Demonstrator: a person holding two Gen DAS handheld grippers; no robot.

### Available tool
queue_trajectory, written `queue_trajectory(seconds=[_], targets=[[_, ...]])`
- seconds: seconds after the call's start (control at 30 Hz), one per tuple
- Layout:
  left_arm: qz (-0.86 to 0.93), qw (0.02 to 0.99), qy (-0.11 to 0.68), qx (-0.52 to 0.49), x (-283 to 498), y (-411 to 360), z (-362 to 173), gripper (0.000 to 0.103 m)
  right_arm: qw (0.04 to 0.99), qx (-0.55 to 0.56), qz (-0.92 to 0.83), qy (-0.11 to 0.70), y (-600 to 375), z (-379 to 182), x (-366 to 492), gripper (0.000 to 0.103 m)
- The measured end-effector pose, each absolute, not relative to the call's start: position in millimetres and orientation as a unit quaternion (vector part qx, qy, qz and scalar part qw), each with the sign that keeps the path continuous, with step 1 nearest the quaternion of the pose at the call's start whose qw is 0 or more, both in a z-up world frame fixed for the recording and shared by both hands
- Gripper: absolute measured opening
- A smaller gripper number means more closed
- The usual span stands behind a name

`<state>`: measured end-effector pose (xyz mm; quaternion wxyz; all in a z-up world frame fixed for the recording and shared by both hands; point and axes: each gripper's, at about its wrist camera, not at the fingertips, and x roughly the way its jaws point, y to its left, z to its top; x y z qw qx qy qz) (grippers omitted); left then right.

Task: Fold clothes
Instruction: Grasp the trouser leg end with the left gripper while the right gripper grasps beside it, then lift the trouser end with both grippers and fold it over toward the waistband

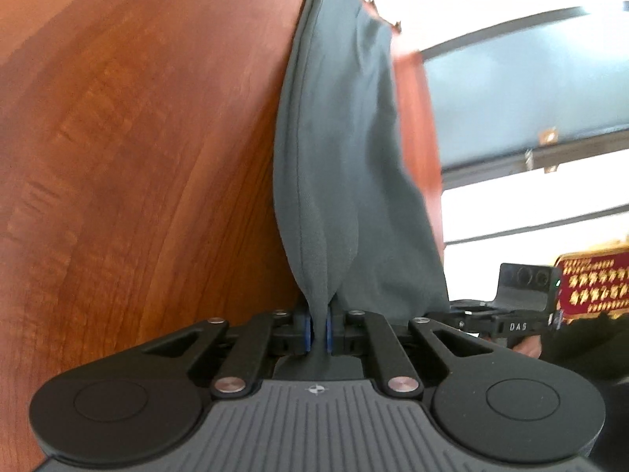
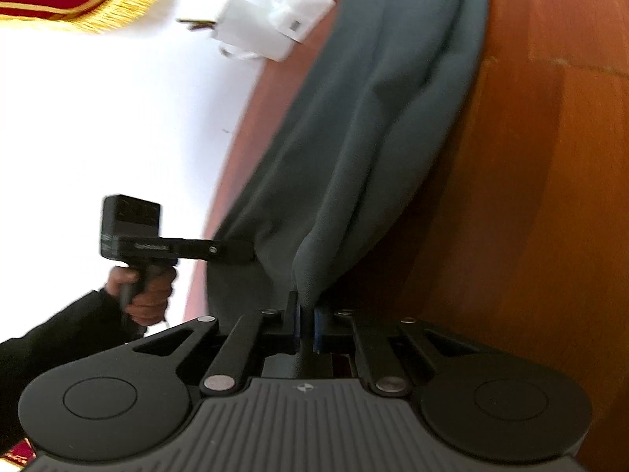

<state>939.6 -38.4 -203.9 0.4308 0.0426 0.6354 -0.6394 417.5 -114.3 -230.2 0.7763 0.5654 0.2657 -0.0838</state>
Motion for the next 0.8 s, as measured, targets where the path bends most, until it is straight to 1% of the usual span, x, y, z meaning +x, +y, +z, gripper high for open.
queue_trajectory(seconds=[0.17, 0.23, 0.3, 0.37, 0.47, 0.63, 0.73, 0.8], targets=[[-0.660, 0.446, 0.604, -0.017, 946, -28, -176, 0.006, 0.799, 0.552, -0.064, 0.229, -126, -201, 407, 0.006], [-0.670, 0.459, 0.582, -0.040, 905, -31, -166, 0.006, 0.813, 0.537, -0.055, 0.218, -134, -183, 404, 0.006], [-0.676, 0.471, 0.564, -0.056, 902, -25, -153, 0.006, 0.826, 0.519, -0.043, 0.217, -142, -165, 403, 0.006], [-0.680, 0.482, 0.547, -0.073, 877, -24, -145, 0.006, 0.836, 0.503, -0.027, 0.216, -149, -149, 406, 0.006], [-0.685, 0.507, 0.513, -0.101, 857, -1, -123, 0.006, 0.854, 0.474, 0.000, 0.217, -158, -125, 410, 0.006], [-0.681, 0.565, 0.450, -0.120, 832, 52, -81, 0.006, 0.895, 0.379, 0.076, 0.223, -166, -65, 422, 0.006], [-0.666, 0.593, 0.426, -0.152, 820, 88, -63, 0.006, 0.895, 0.368, 0.113, 0.225, -170, -47, 434, 0.006], [-0.649, 0.610, 0.416, -0.183, 798, 113, -54, 0.006, 0.888, 0.373, 0.144, 0.228, -173, -38, 440, 0.006]])
